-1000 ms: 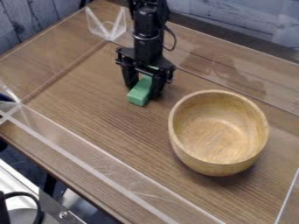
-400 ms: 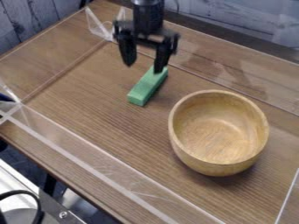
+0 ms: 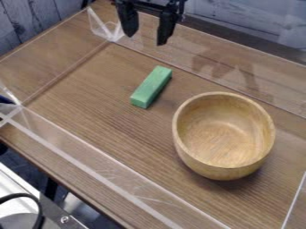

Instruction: Remove the green block from inside the brown bowl and put it on the table

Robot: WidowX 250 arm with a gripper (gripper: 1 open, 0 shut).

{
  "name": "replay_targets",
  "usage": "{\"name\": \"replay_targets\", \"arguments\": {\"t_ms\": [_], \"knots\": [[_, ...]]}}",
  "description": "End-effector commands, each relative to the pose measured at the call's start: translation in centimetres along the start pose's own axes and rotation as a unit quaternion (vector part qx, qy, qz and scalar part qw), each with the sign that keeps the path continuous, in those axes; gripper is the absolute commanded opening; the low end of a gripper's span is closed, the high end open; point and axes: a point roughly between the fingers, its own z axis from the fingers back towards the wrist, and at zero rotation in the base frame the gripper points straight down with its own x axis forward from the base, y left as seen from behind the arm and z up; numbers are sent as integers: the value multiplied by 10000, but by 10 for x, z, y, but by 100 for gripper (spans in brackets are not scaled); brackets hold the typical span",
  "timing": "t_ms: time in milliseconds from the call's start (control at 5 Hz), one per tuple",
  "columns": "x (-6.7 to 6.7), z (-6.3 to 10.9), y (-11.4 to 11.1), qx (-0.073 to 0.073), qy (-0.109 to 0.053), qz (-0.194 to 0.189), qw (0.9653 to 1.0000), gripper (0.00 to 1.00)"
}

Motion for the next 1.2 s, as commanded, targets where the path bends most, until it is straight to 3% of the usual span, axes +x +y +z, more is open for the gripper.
{"name": "replay_targets", "arguments": {"t_ms": [0,400,600,800,1000], "knots": [[-4,18,-4,18,-211,-45,9998,100],[-8,38,-53,-84,-315,-210,9992,100],[-7,35,-72,-338,-272,-222,9988,100],[3,21,-64,-506,-231,55,9984,100],[6,21,-49,-588,-193,1,9981,100]]}}
